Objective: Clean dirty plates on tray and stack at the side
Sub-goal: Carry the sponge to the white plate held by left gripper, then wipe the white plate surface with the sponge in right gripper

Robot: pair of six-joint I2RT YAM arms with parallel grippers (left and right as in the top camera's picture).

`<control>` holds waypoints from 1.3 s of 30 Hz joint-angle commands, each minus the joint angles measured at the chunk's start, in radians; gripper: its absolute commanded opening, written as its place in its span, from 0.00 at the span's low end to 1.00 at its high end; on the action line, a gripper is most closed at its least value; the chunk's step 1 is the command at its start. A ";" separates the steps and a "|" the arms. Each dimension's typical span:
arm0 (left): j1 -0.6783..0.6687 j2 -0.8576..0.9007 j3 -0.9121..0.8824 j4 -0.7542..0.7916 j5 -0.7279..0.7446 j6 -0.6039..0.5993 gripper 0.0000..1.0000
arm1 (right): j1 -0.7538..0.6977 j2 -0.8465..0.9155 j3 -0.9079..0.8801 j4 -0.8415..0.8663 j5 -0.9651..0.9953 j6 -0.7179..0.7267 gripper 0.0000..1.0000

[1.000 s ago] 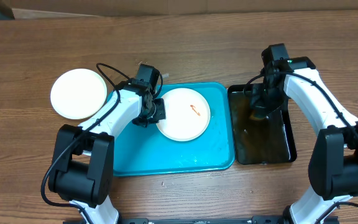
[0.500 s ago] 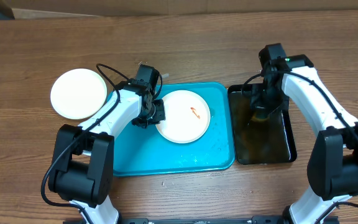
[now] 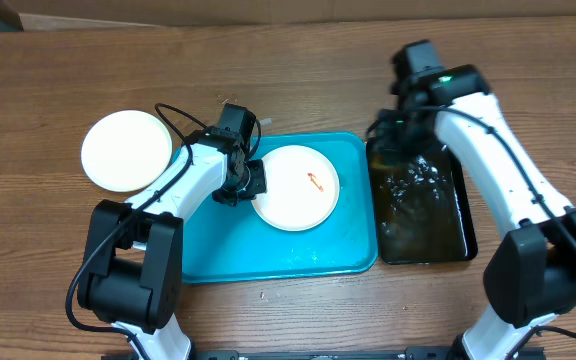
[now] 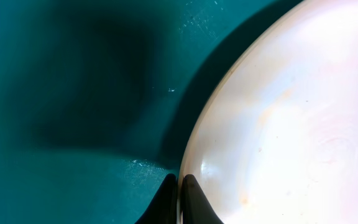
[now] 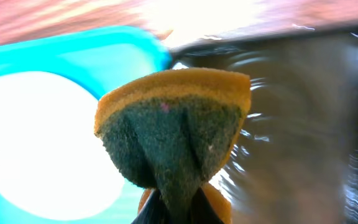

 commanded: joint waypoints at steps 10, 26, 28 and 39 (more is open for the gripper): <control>0.003 0.012 0.008 0.000 0.017 -0.008 0.04 | 0.345 0.049 0.009 0.120 0.302 0.004 0.04; 0.003 0.012 0.008 0.004 0.017 -0.007 0.04 | 0.365 0.269 0.009 0.169 0.385 0.011 0.21; 0.003 0.012 0.008 0.003 0.017 -0.007 0.04 | 0.365 0.274 0.009 0.169 0.385 0.012 0.22; 0.003 0.012 0.008 0.003 0.017 -0.007 0.05 | 0.363 0.277 -0.011 0.170 0.355 0.044 0.21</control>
